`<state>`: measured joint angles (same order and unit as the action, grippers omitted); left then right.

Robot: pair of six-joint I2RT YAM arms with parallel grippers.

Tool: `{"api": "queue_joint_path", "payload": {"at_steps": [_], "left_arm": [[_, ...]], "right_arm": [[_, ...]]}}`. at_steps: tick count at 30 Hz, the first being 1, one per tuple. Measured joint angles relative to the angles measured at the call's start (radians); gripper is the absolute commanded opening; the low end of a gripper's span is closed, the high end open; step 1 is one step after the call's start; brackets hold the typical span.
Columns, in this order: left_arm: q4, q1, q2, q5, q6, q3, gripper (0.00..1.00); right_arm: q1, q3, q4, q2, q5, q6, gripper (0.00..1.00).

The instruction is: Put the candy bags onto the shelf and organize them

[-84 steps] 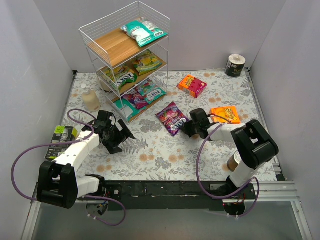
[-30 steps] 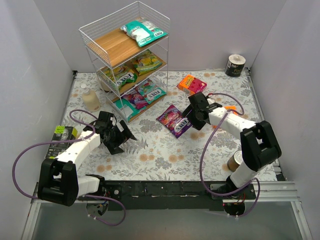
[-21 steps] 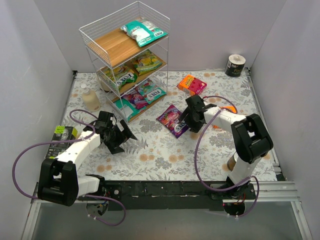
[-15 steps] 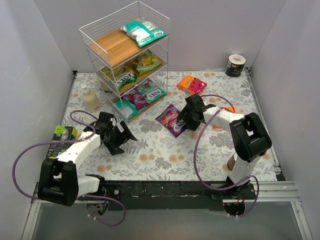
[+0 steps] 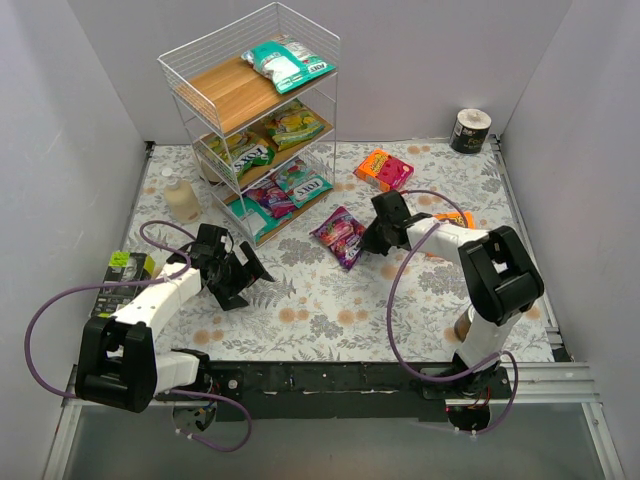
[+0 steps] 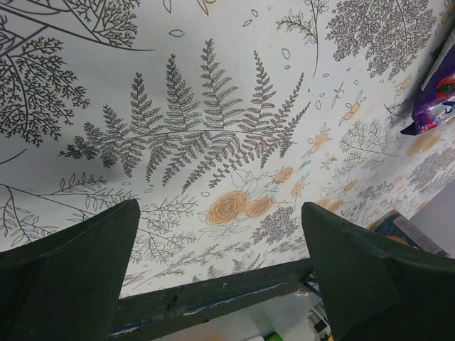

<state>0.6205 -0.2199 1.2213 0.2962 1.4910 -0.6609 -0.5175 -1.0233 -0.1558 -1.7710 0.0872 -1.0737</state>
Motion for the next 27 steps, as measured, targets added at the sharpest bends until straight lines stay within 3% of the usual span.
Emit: {"api": "queue_joint_path", "payload": {"at_steps": [7, 14, 27], "left_arm": [[0.000, 0.000, 0.000, 0.000, -0.003, 0.000, 0.98], [-0.007, 0.000, 0.000, 0.000, -0.007, 0.013, 0.98], [-0.008, 0.000, 0.000, 0.000, -0.013, 0.033, 0.98]], "right_arm": [[0.000, -0.001, 0.011, 0.117, -0.028, 0.022, 0.01], [0.000, -0.053, 0.131, 0.307, -0.045, 0.026, 0.01], [0.001, -0.275, 0.362, 0.367, -0.128, 0.023, 0.01]]}}
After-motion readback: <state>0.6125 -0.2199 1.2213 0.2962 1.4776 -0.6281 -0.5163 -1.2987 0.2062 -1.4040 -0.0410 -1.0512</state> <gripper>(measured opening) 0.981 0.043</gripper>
